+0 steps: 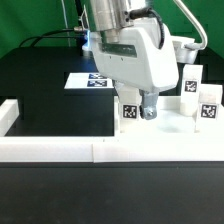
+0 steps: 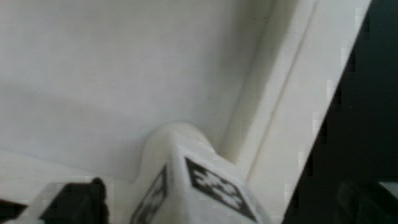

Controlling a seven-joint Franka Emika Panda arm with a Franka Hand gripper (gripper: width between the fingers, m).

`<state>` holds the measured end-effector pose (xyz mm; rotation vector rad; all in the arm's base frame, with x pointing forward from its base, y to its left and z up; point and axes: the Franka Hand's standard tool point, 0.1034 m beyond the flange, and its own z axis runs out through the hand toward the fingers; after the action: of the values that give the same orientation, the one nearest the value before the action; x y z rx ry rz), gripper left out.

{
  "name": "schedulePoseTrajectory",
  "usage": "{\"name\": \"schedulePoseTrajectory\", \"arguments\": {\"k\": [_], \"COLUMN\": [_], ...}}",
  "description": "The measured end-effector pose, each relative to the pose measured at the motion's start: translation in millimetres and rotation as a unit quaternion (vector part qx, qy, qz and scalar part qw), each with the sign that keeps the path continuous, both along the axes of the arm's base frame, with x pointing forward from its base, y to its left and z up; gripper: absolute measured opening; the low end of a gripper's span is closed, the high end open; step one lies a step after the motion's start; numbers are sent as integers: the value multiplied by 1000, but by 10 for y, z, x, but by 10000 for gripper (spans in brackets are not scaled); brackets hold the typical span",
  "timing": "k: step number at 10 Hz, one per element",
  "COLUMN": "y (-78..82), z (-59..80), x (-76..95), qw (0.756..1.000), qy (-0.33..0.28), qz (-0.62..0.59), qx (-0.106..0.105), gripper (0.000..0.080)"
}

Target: Assemble square table

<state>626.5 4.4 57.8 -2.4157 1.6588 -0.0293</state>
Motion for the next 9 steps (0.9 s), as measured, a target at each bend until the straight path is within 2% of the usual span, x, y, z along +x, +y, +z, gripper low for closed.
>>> {"name": "schedulePoseTrajectory", "arguments": {"k": [2,3,4,5,6,7,8,9], "y": [-5,-2,4,-8,-9,-11,-12,-10], "z": [2,20,15,-7,-6,-7,-8,-11], "x": [-2,-11,-26,-37,-35,-35,-36,-39], "qw": [997,975,943,930,938,941,941,957], "qy": [-11,-21,-25,-28,-26,-24,-24,-17], "qz": [78,216,327,360,342,332,332,285], "qx": [-13,-40,-60,-63,-61,-60,-60,-54], "gripper": [649,649,649,649,649,560,424,424]}}
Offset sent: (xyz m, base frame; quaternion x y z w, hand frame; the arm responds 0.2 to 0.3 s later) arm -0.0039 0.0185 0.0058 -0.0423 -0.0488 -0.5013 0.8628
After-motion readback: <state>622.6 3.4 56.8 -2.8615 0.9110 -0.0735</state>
